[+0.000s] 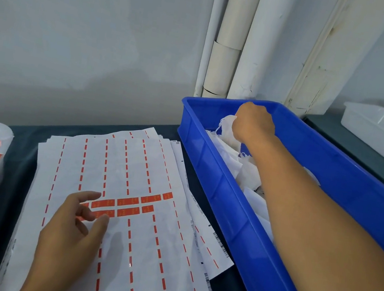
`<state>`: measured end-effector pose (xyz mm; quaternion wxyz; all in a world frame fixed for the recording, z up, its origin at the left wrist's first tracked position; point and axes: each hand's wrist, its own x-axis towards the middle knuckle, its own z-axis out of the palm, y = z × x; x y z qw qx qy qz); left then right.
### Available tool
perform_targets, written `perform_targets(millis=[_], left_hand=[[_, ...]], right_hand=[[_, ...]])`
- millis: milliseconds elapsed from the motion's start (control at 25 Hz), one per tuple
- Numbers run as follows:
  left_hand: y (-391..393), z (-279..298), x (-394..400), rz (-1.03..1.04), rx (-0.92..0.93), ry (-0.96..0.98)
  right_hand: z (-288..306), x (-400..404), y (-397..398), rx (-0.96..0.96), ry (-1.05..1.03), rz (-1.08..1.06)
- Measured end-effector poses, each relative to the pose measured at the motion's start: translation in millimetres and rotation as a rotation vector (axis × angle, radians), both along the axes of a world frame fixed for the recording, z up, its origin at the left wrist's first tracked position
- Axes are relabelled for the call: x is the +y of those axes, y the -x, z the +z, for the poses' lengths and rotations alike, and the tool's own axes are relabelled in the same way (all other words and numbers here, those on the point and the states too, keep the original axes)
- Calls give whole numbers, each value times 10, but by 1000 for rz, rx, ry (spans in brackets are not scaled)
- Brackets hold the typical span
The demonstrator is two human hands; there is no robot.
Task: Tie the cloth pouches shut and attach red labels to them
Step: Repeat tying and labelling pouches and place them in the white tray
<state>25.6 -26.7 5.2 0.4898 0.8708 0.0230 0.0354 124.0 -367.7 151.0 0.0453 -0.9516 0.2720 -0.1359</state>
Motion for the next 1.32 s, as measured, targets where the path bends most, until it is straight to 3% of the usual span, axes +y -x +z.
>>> perform_targets(millis=[200,400,600,720,800,920,1040,1320], left_hand=[[38,74,-14,22,-34,28],[131,208,7,9,-145,168],[130,229,124,-130,-92,569],[85,267,113,-127,99,860],[68,225,127,-91,105,911],[55,155,151,-78,107,871],[48,120,162,-70,86,696],[44,77,188,-161,4,409]], right_hand=[[591,506,97,-179,33,218],[851,1304,340,-129,-188,568],[189,1953,664,28,-561,911],[-345,2075,755,32,-788,949],[-624,2082,798,-25,-904,921],[-867,2073,867,-110,-1076,891],[-961,2007,908,-146,-1177,856],[-1049,1899,933,-188,-925,841]])
